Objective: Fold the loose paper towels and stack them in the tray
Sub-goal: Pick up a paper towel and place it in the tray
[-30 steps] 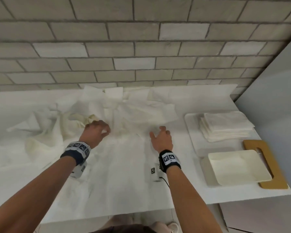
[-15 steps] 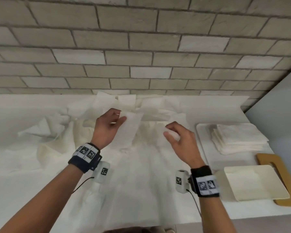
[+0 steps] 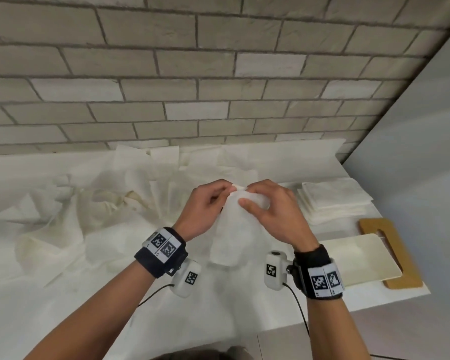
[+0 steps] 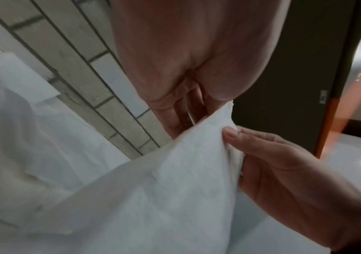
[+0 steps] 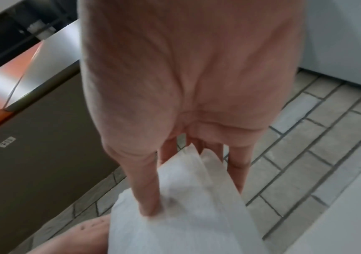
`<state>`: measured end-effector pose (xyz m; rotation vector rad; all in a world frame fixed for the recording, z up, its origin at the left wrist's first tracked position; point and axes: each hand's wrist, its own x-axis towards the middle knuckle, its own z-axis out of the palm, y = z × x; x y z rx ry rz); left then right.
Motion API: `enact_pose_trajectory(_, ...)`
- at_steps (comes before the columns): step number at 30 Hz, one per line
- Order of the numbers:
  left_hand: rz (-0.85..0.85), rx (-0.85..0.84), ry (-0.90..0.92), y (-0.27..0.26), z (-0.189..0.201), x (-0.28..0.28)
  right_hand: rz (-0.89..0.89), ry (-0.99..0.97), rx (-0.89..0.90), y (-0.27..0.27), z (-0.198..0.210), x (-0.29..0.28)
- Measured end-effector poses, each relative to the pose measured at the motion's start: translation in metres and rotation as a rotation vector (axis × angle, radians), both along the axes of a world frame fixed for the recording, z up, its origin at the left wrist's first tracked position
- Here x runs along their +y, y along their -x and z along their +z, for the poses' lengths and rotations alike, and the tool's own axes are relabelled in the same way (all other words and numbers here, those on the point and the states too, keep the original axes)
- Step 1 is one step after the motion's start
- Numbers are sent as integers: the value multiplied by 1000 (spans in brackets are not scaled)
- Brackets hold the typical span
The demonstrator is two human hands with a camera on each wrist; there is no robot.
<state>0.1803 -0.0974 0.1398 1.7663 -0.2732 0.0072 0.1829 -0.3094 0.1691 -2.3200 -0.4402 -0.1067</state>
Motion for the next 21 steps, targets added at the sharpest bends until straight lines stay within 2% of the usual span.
enact_pose_trajectory(3, 38, -21, 23, 9, 6, -29, -93, -79, -30, 12, -2, -21)
enact_pose_trajectory(6, -7, 56, 80, 23, 7, -61, -167, -168, -55, 25, 0, -47)
enact_pose_trajectory(9, -84, 114, -48, 32, -6, -92, -281, -219, -92, 42, 4, -86)
enact_pose_trajectory(13, -43, 140, -168, 45, -33, -132, -447, -272, -88, 65, -5, -170)
enact_pose_trajectory(18, 25, 182, -32, 61, -51, -194, -531, -73, 95, 77, -38, -262)
enact_pose_trajectory(21, 20, 154, -26, 72, -61, -213, -501, 67, 157, 68, -70, -302)
